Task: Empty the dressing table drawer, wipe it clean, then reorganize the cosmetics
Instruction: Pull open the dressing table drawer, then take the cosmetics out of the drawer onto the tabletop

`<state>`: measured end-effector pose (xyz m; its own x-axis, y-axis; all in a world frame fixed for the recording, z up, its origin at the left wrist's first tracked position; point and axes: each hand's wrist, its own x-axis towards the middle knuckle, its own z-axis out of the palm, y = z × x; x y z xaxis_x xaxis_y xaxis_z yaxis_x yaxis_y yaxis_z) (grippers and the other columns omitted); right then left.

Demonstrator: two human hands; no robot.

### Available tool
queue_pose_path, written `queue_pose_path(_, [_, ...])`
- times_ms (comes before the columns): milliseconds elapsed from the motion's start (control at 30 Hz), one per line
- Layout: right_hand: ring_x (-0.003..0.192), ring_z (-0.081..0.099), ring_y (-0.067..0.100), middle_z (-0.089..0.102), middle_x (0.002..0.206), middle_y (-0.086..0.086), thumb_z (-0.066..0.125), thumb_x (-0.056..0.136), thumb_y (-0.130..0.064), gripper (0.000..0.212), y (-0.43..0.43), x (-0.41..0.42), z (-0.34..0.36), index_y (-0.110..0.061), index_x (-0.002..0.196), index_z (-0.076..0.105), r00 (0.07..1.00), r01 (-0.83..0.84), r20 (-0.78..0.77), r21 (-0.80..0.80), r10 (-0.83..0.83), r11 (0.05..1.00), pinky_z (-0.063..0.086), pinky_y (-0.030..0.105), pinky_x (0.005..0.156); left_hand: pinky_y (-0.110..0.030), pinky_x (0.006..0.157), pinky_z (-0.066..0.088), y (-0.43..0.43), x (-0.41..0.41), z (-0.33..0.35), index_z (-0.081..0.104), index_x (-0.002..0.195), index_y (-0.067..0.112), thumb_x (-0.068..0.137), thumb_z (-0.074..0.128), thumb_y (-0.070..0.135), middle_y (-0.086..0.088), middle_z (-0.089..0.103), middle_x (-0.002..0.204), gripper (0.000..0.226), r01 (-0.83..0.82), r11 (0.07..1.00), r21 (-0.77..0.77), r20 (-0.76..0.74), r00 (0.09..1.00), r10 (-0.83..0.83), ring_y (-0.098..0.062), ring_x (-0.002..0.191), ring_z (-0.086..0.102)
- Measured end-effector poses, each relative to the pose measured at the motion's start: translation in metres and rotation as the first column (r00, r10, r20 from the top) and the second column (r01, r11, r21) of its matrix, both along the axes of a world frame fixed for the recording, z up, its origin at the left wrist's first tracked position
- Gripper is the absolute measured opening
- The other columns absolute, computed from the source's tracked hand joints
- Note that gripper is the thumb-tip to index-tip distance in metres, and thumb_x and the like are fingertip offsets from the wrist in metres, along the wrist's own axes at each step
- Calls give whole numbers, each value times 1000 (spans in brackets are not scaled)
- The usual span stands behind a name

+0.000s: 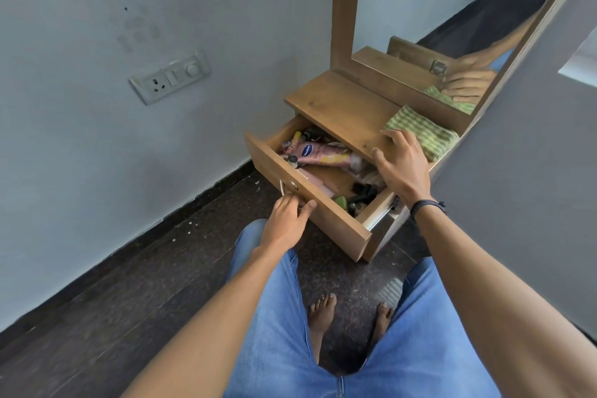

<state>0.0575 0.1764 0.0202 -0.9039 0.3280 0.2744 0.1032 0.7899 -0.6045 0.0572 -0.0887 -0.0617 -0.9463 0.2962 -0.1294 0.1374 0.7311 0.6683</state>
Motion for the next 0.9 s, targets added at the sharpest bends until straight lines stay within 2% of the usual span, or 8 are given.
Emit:
queue_pose_path(300, [121,49,20,55,129,1,59,95,-38,44,0,1,0,-19,134,56,1000,-6,21,9,6,1000,36,28,90,-42,105,39,-19,10,18,60,121,16,103,36,57,-1,58,136,51,57,986,-154,63,997,-48,-23,132,44])
queue_pose_path(433, [121,49,20,55,128,1,59,94,-38,44,1,2,1,-20,134,56,1000,-5,16,7,5,1000,39,30,91,-49,112,34,-25,18,38,62,128,11,103,25,60,-10,56,142,66,68,979,-193,101,994,-49,-36,138,40])
queue_pose_path(533, [119,49,22,55,126,1,59,92,-38,44,1,2,0,-20,132,56,1000,-26,2,11,26,1000,44,37,97,-49,110,33,-25,25,61,67,120,7,101,19,65,-20,62,132,78,-21,979,-202,143,988,51,-42,137,42])
queue_pose_path(633, [123,47,24,56,129,2,61,92,-36,41,-5,4,2,-20,129,59,996,-84,-14,63,85,994,36,47,113,-42,83,43,-22,30,74,71,107,11,99,21,70,-17,68,110,78,-212,952,-223,1,976,217,-41,111,60])
queue_pose_path(700, [128,47,24,57,132,2,64,93,-30,37,-17,9,0,-19,128,61,988,-136,-54,115,143,984,25,50,121,-35,69,38,-20,30,76,66,90,14,102,37,60,-5,67,97,55,-293,945,-143,-182,947,266,-32,95,64])
queue_pose_path(733, [127,48,22,58,130,1,64,94,-27,35,-25,14,-2,-19,127,62,983,-154,-81,122,164,981,28,50,119,-33,65,35,-18,30,76,58,84,15,102,47,50,0,64,93,41,-295,950,-98,-274,926,260,-27,91,63])
queue_pose_path(800, [115,49,17,59,122,-1,63,95,-24,30,-44,26,-7,-17,123,65,976,-172,-120,91,182,981,42,40,104,-29,65,36,-12,26,74,53,84,18,96,62,32,4,59,94,20,-235,971,-38,-407,891,200,-20,90,56])
queue_pose_path(900, [102,44,10,61,113,-3,62,97,-26,20,-71,43,-19,-17,113,69,980,-180,-72,45,183,983,40,28,87,-30,81,46,-2,17,68,63,97,18,89,68,18,2,62,106,10,-64,997,-50,-463,886,34,-19,103,52])
